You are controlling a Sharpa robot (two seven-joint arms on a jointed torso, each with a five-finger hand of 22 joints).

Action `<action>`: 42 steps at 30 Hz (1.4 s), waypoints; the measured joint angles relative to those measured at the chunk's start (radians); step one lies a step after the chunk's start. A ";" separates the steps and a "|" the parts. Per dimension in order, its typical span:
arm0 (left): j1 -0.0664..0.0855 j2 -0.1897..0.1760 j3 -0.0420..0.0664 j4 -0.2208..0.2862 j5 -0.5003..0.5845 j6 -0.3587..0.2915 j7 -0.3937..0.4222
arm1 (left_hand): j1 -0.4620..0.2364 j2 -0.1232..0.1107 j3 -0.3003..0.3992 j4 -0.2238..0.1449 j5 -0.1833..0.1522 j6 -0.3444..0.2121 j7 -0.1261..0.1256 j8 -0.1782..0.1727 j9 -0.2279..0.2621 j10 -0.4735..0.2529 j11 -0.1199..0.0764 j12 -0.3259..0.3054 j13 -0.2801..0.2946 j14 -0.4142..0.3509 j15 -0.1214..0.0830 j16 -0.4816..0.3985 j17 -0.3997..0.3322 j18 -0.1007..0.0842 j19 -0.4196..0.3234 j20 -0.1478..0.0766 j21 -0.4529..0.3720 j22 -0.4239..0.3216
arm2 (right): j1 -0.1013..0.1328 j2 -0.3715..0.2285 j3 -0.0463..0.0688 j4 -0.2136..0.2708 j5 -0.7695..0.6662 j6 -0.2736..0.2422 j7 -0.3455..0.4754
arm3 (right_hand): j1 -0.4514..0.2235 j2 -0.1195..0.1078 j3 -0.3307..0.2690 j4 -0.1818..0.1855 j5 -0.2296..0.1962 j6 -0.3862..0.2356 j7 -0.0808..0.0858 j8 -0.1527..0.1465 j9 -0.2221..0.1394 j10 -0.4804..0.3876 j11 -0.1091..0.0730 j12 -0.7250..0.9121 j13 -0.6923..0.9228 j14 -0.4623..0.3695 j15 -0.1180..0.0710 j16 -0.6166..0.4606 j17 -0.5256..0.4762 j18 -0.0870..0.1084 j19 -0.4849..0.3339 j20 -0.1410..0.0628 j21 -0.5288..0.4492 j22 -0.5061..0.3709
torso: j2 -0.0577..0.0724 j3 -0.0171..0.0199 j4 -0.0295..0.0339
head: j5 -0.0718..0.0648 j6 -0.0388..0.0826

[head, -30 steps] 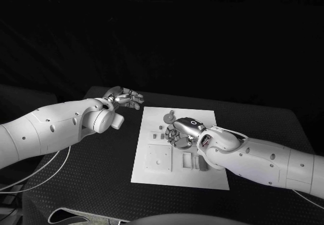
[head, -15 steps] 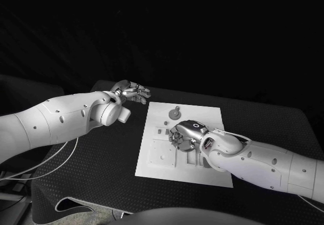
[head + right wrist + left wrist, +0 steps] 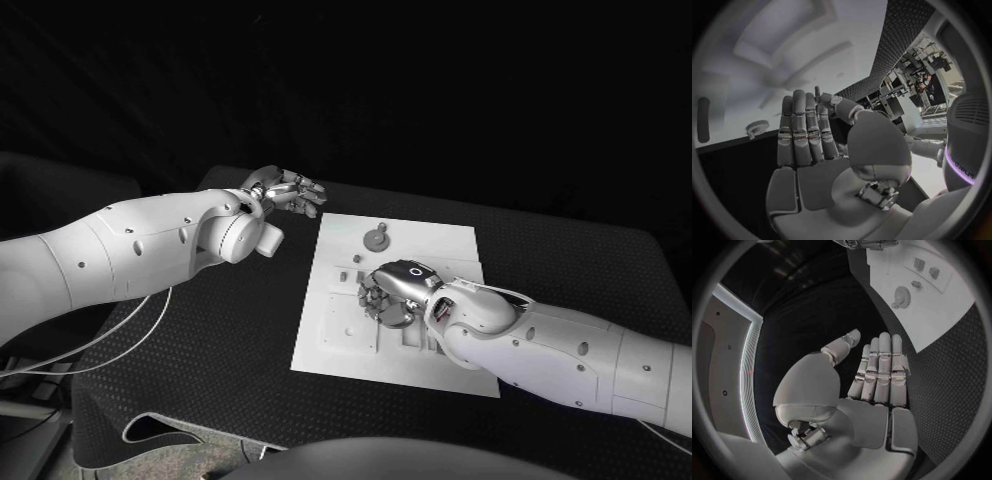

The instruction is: Assemble the parts on the task board

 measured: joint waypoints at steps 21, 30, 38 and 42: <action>0.000 -0.001 0.000 -0.002 0.000 0.000 -0.001 | 0.000 0.000 0.000 0.000 0.000 0.000 0.000 0.000 0.000 0.000 0.000 0.000 0.000 0.000 0.000 -0.003 0.003 0.000 0.000 0.000 0.000 -0.001 | -0.004 0.010 -0.007 -0.013 -0.013 0.017 0.001 | 0.000 0.000 0.000 0.000 0.002 0.000 0.000 -0.003 0.001 0.000 0.000 0.000 0.002 0.001 0.002 0.000 0.000 0.000 0.000 0.000 0.000 0.001 | 0.000 -0.0003 -0.0002 | 0.012 -0.011; 0.000 -0.001 0.000 -0.002 0.000 0.000 -0.001 | 0.000 0.000 0.000 0.000 0.000 0.000 0.000 0.000 -0.001 0.000 0.000 0.000 0.000 0.000 0.000 -0.004 0.004 0.000 0.000 0.000 0.000 -0.002 | -0.004 0.013 -0.009 -0.023 -0.018 0.017 0.000 | -0.001 -0.002 0.001 -0.004 0.002 0.000 0.000 -0.003 0.002 0.000 0.000 0.000 0.003 0.002 0.002 0.000 0.001 0.000 0.000 0.000 0.000 0.002 | 0.000 -0.0005 -0.0005 | 0.014 -0.013; 0.000 -0.001 0.000 -0.002 0.000 0.000 -0.002 | 0.000 0.000 0.000 0.000 0.000 0.000 0.000 0.000 -0.001 0.000 0.000 0.000 0.000 0.000 0.000 -0.004 0.005 0.000 0.000 0.000 0.000 -0.002 | -0.004 0.015 -0.009 -0.027 -0.021 0.018 -0.001 | -0.008 0.000 0.001 -0.004 0.002 0.000 0.000 -0.005 0.002 0.000 0.000 -0.001 0.004 0.002 0.002 0.000 0.001 0.000 0.000 0.000 0.000 0.002 | 0.000 -0.0003 -0.0004 | 0.014 -0.012; 0.000 -0.001 0.000 -0.002 0.000 0.000 -0.002 | 0.000 0.000 0.000 0.000 0.000 0.000 0.000 0.000 -0.001 0.000 0.000 0.000 -0.001 0.000 0.000 -0.004 0.006 0.000 0.000 0.000 0.000 -0.001 | -0.004 0.017 -0.010 -0.028 -0.022 0.020 -0.001 | -0.008 0.000 0.001 -0.004 0.002 0.000 0.000 -0.006 0.003 0.000 0.000 -0.001 0.005 0.002 0.002 0.000 0.001 0.000 0.000 0.000 0.000 0.002 | 0.000 -0.0004 -0.0004 | 0.015 -0.012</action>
